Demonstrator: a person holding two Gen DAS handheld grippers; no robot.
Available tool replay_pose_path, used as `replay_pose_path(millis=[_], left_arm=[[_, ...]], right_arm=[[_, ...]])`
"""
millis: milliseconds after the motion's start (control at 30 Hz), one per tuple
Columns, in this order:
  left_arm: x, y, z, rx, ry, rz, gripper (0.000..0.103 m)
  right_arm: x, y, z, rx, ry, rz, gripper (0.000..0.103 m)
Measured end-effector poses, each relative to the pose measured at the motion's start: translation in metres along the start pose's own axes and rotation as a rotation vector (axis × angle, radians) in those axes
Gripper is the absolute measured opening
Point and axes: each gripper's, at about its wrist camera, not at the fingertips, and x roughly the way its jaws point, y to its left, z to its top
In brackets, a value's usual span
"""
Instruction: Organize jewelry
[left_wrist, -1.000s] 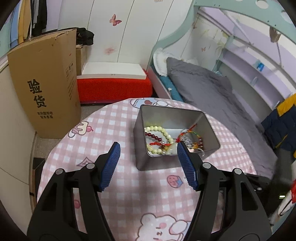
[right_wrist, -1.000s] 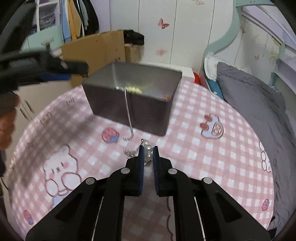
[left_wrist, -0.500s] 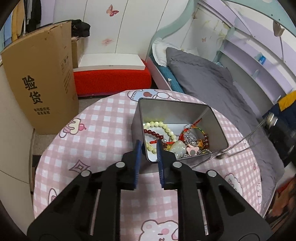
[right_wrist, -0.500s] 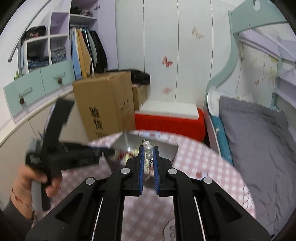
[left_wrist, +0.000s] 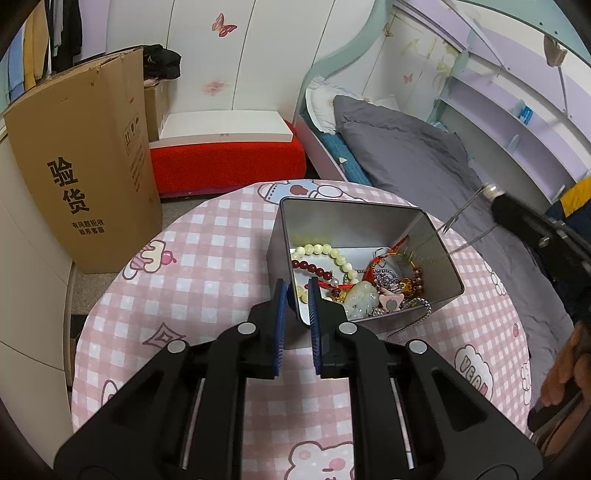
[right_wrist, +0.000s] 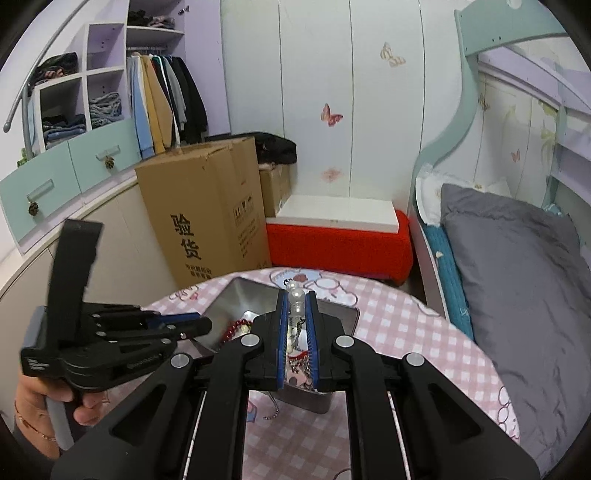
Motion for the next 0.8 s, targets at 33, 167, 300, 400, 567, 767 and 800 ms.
replay_pose_path(millis=[33,167,300,400,567,767,800], left_arm=[[0.000,-0.001,0.000,0.002,0.000,0.002,0.012],[0.000,-0.003,0.000,0.009,-0.003,0.013,0.012],[0.000,-0.003,0.000,0.006,-0.004,0.017,0.012],[-0.003,-0.003,0.000,-0.001,-0.010,0.025,0.013],[-0.020,-0.011,-0.002,0.018,-0.042,0.048,0.013],[-0.057,-0.026,-0.006,0.052,-0.113,0.092,0.013],[-0.062,-0.028,-0.007,0.052,-0.122,0.094,0.013]], right_arm=[[0.003,0.000,-0.002,0.001,0.008,-0.002,0.008],[0.011,-0.002,-0.006,0.014,0.036,-0.010,0.009],[0.014,-0.005,-0.011,0.028,0.059,-0.013,0.011],[0.011,-0.007,-0.012,0.041,0.059,-0.019,0.025],[-0.004,-0.009,-0.013,0.056,0.038,-0.026,0.031],[-0.032,-0.005,-0.011,0.064,-0.005,-0.031,0.038],[-0.039,-0.004,-0.011,0.065,-0.014,-0.033,0.039]])
